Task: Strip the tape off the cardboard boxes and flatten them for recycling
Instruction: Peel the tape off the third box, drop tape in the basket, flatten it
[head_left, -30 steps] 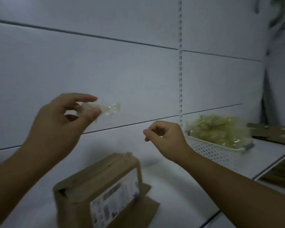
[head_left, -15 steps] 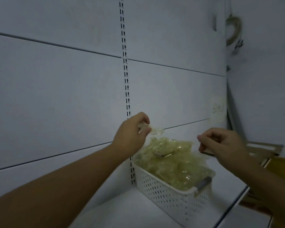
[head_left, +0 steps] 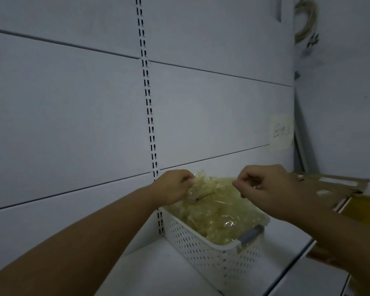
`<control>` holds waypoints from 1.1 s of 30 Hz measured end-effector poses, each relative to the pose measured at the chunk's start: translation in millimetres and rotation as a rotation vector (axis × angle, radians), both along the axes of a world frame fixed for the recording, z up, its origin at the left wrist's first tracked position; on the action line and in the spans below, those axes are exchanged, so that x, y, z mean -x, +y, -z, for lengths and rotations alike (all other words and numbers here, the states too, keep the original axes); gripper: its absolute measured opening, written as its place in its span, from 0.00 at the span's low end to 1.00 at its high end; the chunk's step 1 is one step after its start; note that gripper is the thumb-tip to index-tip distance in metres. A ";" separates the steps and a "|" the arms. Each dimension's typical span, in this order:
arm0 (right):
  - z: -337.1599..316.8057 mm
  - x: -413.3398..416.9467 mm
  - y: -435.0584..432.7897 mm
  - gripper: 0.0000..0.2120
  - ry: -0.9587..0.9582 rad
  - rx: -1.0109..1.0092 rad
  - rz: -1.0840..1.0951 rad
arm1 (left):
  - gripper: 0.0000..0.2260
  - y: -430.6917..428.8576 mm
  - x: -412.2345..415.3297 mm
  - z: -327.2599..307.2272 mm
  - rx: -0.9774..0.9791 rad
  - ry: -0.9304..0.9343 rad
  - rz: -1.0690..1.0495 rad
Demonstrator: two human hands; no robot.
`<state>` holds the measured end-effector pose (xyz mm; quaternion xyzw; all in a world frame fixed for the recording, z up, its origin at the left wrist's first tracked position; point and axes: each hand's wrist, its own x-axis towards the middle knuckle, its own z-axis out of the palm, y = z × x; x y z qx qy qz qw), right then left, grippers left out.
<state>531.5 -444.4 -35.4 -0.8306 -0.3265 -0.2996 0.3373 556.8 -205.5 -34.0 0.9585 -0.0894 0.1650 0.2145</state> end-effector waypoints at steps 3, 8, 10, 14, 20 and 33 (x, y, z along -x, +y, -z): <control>-6.8 -0.8 2.0 0.06 -0.024 0.070 -0.007 | 0.17 1.9 2.9 0.8 0.068 0.064 0.026; -12.3 2.5 12.5 0.08 -0.088 0.172 0.008 | 0.17 0.8 7.9 -8.9 0.223 -0.073 0.030; -13.7 8.4 19.3 0.08 -0.153 0.216 -0.008 | 0.17 2.1 11.1 -15.5 0.321 -0.089 0.023; -13.9 24.7 44.3 0.08 -0.277 0.324 -0.070 | 0.14 15.8 29.5 -27.6 0.181 -0.063 -0.091; -2.5 52.0 121.6 0.18 -0.351 0.420 -0.257 | 0.17 84.6 113.0 -41.8 -0.080 0.111 -0.319; 34.3 163.0 312.6 0.20 0.000 0.353 -0.801 | 0.17 225.2 417.3 -8.9 -0.016 0.359 -0.881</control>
